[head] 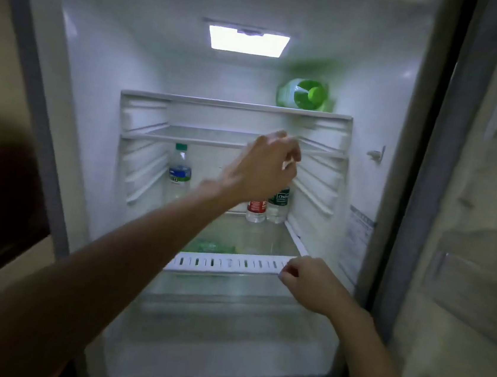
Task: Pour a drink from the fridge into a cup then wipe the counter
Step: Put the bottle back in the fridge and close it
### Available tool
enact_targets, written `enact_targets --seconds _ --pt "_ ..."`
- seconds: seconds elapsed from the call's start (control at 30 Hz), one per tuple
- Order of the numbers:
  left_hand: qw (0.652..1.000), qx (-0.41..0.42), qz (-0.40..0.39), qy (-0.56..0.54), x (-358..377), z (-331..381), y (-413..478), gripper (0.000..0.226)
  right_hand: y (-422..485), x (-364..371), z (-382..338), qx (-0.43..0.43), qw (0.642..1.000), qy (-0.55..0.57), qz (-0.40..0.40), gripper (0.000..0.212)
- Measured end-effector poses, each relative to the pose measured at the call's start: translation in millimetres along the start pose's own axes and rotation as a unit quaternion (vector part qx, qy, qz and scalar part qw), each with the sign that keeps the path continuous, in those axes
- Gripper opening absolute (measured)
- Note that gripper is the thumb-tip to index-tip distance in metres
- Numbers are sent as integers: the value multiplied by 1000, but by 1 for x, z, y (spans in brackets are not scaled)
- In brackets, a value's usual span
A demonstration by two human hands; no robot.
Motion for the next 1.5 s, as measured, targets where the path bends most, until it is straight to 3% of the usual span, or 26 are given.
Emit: enact_targets --seconds 0.1,0.3,0.43,0.57,0.73,0.83,1.03,1.27,1.5 --pt "994 -43 -94 14 19 2 -48 17 -17 5 5 22 1000 2 -14 26" --pt "951 -135 -266 79 62 6 -141 21 -62 26 0 26 998 -25 -50 28" --pt "909 -206 -358 51 95 13 -221 30 -111 44 1 42 996 -40 -61 26" --pt "883 -215 -417 8 128 52 -304 35 -177 69 1 46 995 -60 -62 24" --pt "866 -236 -439 -42 142 94 -385 34 -264 103 -19 23 996 -63 -66 28" --pt "857 -236 -457 -43 143 112 -422 35 -307 120 -16 48 989 -96 -102 29" --pt "857 -223 -464 -5 135 141 -463 34 -372 141 13 89 983 -58 -147 30" --pt "843 -239 -482 10 136 189 -492 35 -450 123 60 127 981 -37 -141 28" --pt "845 -241 -478 2 156 300 -506 35 -559 81 139 193 970 -43 -139 20"
Point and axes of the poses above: each hand's wrist, its own y-axis towards the middle knuckle, its own x-axis out of the palm, z = x × y, the point moved 8 cm from there along y, towards the middle knuckle, and after that the axes turned 8 degrees about -y, right-handed, at the moved point
